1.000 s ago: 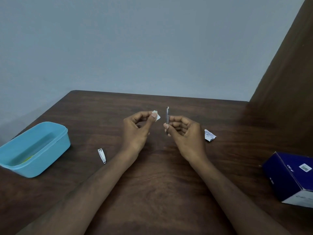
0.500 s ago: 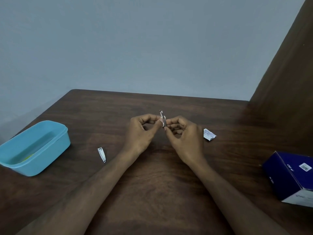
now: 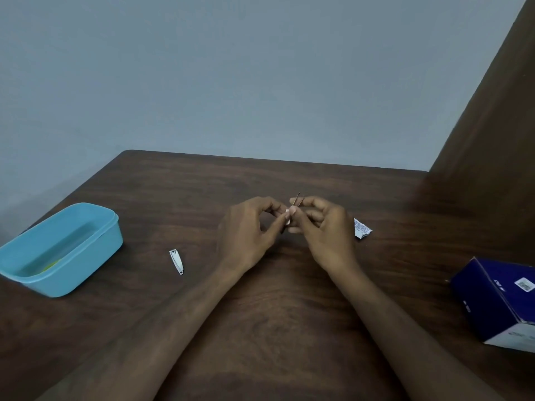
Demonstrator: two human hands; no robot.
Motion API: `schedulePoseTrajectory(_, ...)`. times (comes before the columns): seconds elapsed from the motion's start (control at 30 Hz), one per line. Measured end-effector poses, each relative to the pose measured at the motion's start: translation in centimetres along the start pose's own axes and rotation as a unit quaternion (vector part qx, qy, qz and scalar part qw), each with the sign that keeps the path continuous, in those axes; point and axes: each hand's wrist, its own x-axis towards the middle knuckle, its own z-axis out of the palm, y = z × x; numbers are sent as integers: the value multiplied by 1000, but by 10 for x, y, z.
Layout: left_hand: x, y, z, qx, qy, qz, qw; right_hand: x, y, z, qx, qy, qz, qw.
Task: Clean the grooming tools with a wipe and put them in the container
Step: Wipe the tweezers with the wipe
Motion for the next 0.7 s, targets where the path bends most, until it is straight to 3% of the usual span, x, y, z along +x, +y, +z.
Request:
schedulePoseTrajectory(0.2, 0, 1, -1, 22, -6, -40, 999, 4, -17, -7, 234, 93, 72, 965)
schedulePoseTrajectory(0.3, 0, 1, -1, 8, 13, -48, 999, 6, -17, -8, 266, 114, 82, 954)
schedulePoseTrajectory(0.5, -2, 9, -5, -1, 69, -12, 998, 4, -7, -5, 125, 95, 18, 988)
schedulePoseTrajectory(0.7, -1, 9, -3, -61, 61, 11, 996, -1, 0, 2, 15, 59, -16, 998)
